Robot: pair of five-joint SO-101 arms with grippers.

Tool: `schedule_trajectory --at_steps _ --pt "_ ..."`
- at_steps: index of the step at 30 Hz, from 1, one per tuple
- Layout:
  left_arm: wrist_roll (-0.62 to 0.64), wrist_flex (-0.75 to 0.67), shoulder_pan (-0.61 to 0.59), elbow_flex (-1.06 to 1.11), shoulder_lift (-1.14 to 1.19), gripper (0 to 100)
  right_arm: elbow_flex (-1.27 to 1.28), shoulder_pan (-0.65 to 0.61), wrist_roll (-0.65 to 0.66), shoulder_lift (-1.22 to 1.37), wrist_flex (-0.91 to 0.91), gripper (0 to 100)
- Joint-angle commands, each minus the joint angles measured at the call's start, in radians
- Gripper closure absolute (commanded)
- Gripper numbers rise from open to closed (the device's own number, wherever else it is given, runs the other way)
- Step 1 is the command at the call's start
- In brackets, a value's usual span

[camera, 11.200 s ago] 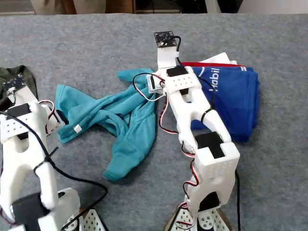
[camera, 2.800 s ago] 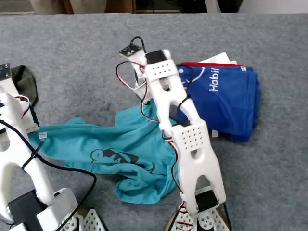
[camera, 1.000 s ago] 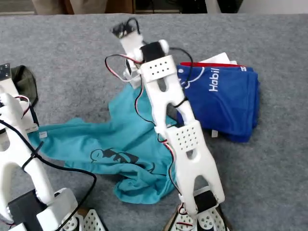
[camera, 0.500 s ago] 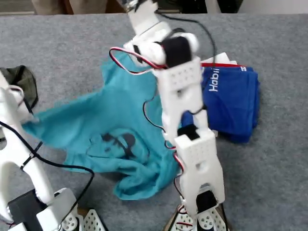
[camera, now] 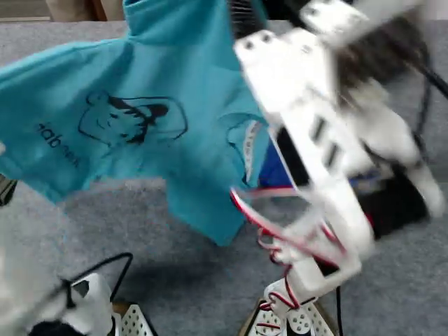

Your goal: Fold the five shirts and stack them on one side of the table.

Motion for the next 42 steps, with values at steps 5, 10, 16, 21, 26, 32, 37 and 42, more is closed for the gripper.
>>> schedule_trajectory --at_steps 5,10,16,21,26,32,37,42 --pt "0.008 0.072 -0.002 -0.172 -0.199 98 -0.03 0.019 -0.008 -0.159 -0.087 99.7" --pt "0.006 0.075 -0.006 -0.189 -0.318 98 -0.028 0.019 -0.005 -0.239 -0.087 99.7" --pt "0.014 0.081 -0.107 -0.163 -0.404 98 0.041 0.013 -0.011 -0.24 -0.038 99.7" --pt "0.015 0.084 -0.107 0.025 -0.423 98 0.229 0.012 -0.011 -0.186 -0.035 99.7" --pt "0.015 0.02 -0.106 0.287 -0.423 98 0.415 0.012 -0.038 -0.076 -0.054 99.7" --pt "0.009 -0.416 0.011 0.875 -0.412 98 0.575 0.018 -0.169 0.134 -0.258 99.7" --pt "0.009 -1.096 0.048 1.379 -0.401 98 0.596 0.019 -0.216 0.32 -0.494 99.7" --pt "0.009 -1.393 0.038 1.445 -0.274 98 0.541 0.018 -0.222 0.435 -0.549 99.7"
